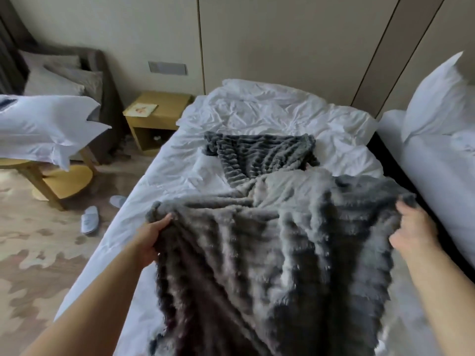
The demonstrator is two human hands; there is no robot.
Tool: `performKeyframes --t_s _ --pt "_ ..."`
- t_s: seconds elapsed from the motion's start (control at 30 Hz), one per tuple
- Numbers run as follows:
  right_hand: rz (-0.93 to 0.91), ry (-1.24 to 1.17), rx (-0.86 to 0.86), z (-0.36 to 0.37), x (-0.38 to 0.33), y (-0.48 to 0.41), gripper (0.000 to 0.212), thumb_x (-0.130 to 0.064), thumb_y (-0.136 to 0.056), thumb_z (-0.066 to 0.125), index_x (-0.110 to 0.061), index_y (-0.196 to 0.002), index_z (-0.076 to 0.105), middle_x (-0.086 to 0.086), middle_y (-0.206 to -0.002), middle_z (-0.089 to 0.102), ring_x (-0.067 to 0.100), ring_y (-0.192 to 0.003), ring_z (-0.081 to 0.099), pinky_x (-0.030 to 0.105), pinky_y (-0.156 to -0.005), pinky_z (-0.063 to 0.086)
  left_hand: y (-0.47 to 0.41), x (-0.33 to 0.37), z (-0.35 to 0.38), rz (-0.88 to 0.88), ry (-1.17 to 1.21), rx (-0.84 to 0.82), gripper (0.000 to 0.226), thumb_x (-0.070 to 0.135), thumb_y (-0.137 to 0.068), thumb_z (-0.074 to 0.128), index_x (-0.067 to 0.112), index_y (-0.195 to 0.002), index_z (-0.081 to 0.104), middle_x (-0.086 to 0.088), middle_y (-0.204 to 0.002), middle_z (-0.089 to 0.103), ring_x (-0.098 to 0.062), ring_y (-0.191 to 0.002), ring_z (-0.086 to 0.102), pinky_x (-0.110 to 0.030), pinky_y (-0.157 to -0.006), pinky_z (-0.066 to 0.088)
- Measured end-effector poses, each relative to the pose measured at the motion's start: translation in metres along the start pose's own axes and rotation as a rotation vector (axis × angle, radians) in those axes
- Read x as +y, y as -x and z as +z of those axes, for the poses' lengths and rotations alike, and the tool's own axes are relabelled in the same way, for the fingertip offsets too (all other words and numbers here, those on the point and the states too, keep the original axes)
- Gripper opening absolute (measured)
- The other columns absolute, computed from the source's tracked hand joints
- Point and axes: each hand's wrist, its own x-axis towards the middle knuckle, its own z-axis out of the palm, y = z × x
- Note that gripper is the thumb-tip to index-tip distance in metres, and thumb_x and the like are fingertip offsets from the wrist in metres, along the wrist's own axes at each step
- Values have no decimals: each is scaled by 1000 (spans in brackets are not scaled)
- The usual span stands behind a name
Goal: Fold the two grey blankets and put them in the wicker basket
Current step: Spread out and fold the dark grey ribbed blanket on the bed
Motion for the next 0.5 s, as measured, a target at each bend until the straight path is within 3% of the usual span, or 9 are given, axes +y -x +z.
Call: performKeyframes --t_s 0.07,0.13,0.2,0.27,0.33,0.37,0.43,0.5 --pt "155 -4 7 -15 4 7 11 -18 -77 67 -14 -69 74 -1 -65 72 11 -51 68 24 -41 53 0 -7 -3 -37 86 -29 25 15 -88 58 2 -110 65 -21 -98 70 -30 -75 70 -40 -59 61" --pt "392 292 -27 -32 34 9 21 -18 -68 64 -7 -52 72 11 -55 68 23 -42 65 34 -39 53 -2 -20 -5 -132 -39 -25 20 10 -82 60 1 -98 67 -21 -83 73 -30 -64 71 -36 -52 58" --pt "632 586 -74 -50 70 17 40 -16 -87 48 2 -58 69 23 -60 67 31 -43 63 41 -49 56 -11 -34 -7 -123 -358 74 22 4 -78 63 0 -98 66 -23 -82 71 -34 -67 70 -34 -55 57" --pt "840 808 -119 -73 99 28 36 -16 -88 50 8 -67 67 28 -74 66 35 -56 65 41 -63 55 -18 -47 -9 -65 -753 182 21 -1 -74 63 -1 -95 65 -22 -79 67 -32 -68 65 -27 -54 51" --pt "864 1104 -130 -90 124 37 16 -7 -74 60 5 -85 61 22 -96 58 30 -79 56 29 -73 45 -22 -60 -15 -103 -990 211 15 -2 -71 62 -2 -86 63 -17 -73 60 -30 -67 59 -25 -53 47" --pt "773 1261 -143 -97 137 39 20 -3 -75 60 1 -93 55 16 -106 49 26 -89 51 25 -75 42 -26 -68 -19 -145 -1064 196 14 -1 -72 63 -2 -86 62 -14 -72 57 -28 -67 58 -26 -55 46" --pt "701 1429 -199 -99 153 47 15 -4 -89 52 -7 -103 47 6 -117 41 22 -109 48 21 -85 44 -31 -83 -22 -264 -1234 99 20 7 -80 64 1 -100 64 -6 -75 56 -18 -64 54 -22 -56 45" --pt "683 1460 -198 -101 164 48 19 -9 -95 48 -8 -114 48 6 -130 46 19 -116 49 19 -82 43 -36 -98 -21 -333 -1391 10 33 17 -88 60 4 -119 62 -3 -97 64 -12 -65 52 -17 -53 42"
